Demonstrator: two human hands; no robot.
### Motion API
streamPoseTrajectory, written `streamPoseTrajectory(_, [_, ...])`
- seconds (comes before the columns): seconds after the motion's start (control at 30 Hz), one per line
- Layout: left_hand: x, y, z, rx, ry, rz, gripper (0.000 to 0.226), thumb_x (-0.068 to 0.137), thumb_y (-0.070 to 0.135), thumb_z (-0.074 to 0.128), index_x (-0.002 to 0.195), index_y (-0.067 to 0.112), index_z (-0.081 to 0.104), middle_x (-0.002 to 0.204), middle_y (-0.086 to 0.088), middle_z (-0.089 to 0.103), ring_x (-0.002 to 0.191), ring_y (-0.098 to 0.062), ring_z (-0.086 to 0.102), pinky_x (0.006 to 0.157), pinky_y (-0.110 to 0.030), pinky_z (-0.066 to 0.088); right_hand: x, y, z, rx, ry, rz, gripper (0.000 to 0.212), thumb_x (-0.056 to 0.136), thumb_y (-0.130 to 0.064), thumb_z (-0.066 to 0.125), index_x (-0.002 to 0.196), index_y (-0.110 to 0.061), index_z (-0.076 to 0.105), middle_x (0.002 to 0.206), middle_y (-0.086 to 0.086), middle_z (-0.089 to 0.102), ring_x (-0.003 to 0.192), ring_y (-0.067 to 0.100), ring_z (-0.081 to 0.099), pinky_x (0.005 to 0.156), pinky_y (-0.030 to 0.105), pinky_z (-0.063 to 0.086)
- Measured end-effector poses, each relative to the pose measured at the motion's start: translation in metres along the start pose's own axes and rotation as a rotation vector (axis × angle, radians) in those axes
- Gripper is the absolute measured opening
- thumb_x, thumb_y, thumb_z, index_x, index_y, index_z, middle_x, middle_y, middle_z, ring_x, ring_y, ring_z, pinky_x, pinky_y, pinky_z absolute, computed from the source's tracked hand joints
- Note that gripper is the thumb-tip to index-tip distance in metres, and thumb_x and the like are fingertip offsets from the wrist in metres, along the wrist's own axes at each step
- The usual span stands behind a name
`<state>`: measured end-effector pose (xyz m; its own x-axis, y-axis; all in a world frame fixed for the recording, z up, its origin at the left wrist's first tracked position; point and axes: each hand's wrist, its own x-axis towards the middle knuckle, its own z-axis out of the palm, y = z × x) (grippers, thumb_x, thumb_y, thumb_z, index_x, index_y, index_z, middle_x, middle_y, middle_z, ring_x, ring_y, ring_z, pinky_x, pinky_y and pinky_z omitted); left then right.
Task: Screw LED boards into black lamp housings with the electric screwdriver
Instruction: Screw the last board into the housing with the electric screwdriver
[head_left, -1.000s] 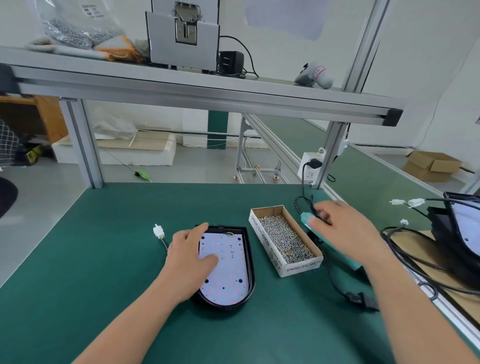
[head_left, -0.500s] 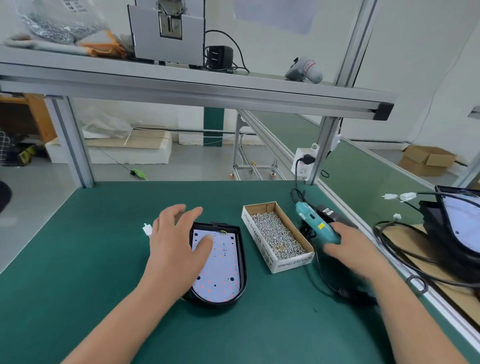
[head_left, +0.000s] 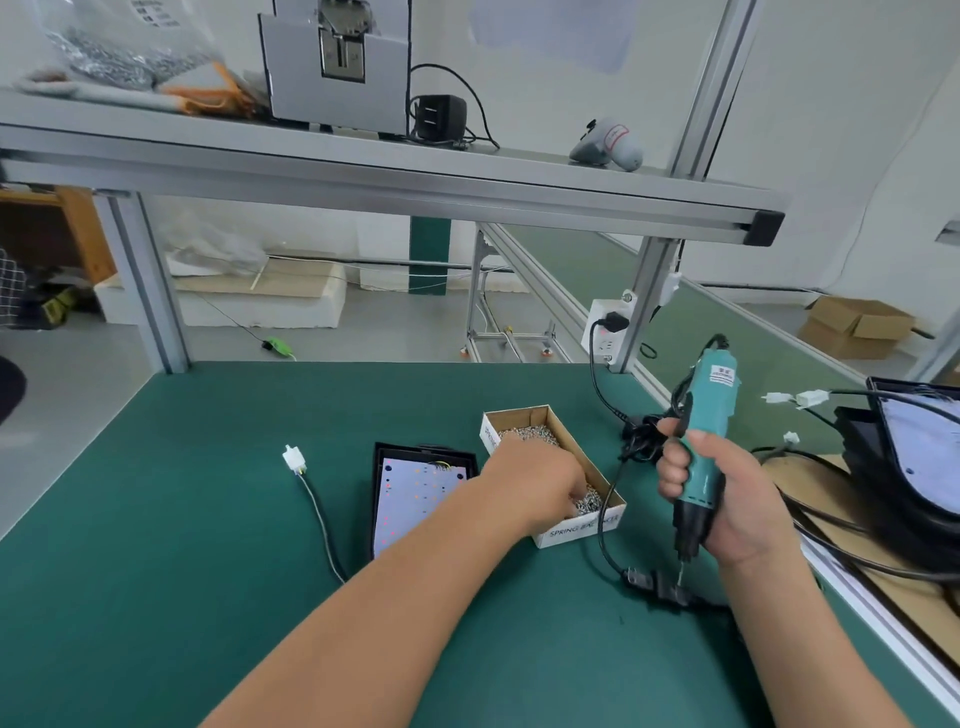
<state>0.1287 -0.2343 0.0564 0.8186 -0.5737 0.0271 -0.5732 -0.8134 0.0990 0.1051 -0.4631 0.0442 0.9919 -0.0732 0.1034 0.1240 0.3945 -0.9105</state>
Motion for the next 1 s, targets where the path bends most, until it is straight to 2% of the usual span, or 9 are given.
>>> streamPoseTrajectory(0.07, [0.006,0.001,0.004,-0.041,-0.040,-0.001,0.014,0.095,0.020,0.062,0.082,0.020,0.068,0.081,0.001,0.064,0.084,-0.027,0.057,0.084,-0.041,0.039,0.001,-0.001,-0.001,0.080,0.032,-0.013,0.023,0.102,-0.013,0.046,0.112,-0.002,0.063,0.075,0.003,0.049,0.061,0.014,0.046,0.052,0.023,0.045])
streamPoseTrajectory(0.13, [0.009,0.001,0.005,-0.127,-0.045,0.011,0.017,0.095,0.017,0.066,0.080,0.027,0.067,0.082,0.006,0.064,0.086,-0.025,0.058,0.079,-0.037,0.039,0.002,-0.004,-0.001,0.136,0.054,-0.027,0.022,0.102,-0.012,0.045,0.110,-0.003,0.064,0.075,0.002,0.049,0.062,0.013,0.045,0.052,0.022,0.045])
streamPoseTrajectory(0.23, [0.010,0.001,0.009,-0.194,-0.002,0.001,0.016,0.095,0.016,0.070,0.097,0.028,0.080,0.097,0.005,0.075,0.095,-0.024,0.065,0.074,-0.034,0.041,0.003,-0.006,-0.002,0.174,0.076,-0.043,0.021,0.102,-0.012,0.044,0.108,-0.004,0.062,0.075,0.001,0.048,0.061,0.012,0.045,0.052,0.021,0.044])
streamPoseTrajectory(0.33, [0.009,-0.004,0.015,-0.231,0.048,-0.028,0.016,0.095,0.017,0.067,0.100,0.022,0.082,0.097,0.001,0.078,0.096,-0.025,0.068,0.075,-0.034,0.046,0.003,-0.006,0.001,0.191,0.097,-0.057,0.019,0.102,-0.012,0.044,0.108,-0.004,0.061,0.075,0.001,0.049,0.062,0.012,0.045,0.053,0.022,0.045])
streamPoseTrajectory(0.5, [0.003,-0.007,0.019,-0.275,0.144,-0.044,0.021,0.101,0.021,0.064,0.111,0.029,0.080,0.107,0.006,0.078,0.104,-0.020,0.068,0.076,-0.032,0.037,0.002,-0.007,0.004,0.240,0.130,-0.077,0.018,0.103,-0.012,0.044,0.108,-0.006,0.060,0.076,0.000,0.048,0.063,0.011,0.045,0.054,0.021,0.045])
streamPoseTrajectory(0.7, [-0.002,-0.005,0.016,-0.374,0.175,-0.097,0.018,0.102,0.017,0.060,0.107,0.026,0.075,0.107,0.005,0.075,0.105,-0.021,0.067,0.080,-0.035,0.049,0.001,-0.007,0.006,0.308,0.179,-0.129,0.015,0.102,-0.015,0.048,0.106,-0.009,0.061,0.079,0.000,0.047,0.066,0.011,0.043,0.057,0.020,0.045])
streamPoseTrajectory(1.0, [-0.004,-0.007,0.005,-0.465,0.172,-0.151,0.014,0.103,0.027,0.062,0.098,0.020,0.073,0.102,0.001,0.075,0.098,-0.020,0.065,0.083,-0.039,0.054,-0.001,-0.006,0.012,0.360,0.186,-0.132,0.015,0.101,-0.015,0.048,0.106,-0.009,0.061,0.078,-0.001,0.047,0.065,0.011,0.044,0.058,0.020,0.045])
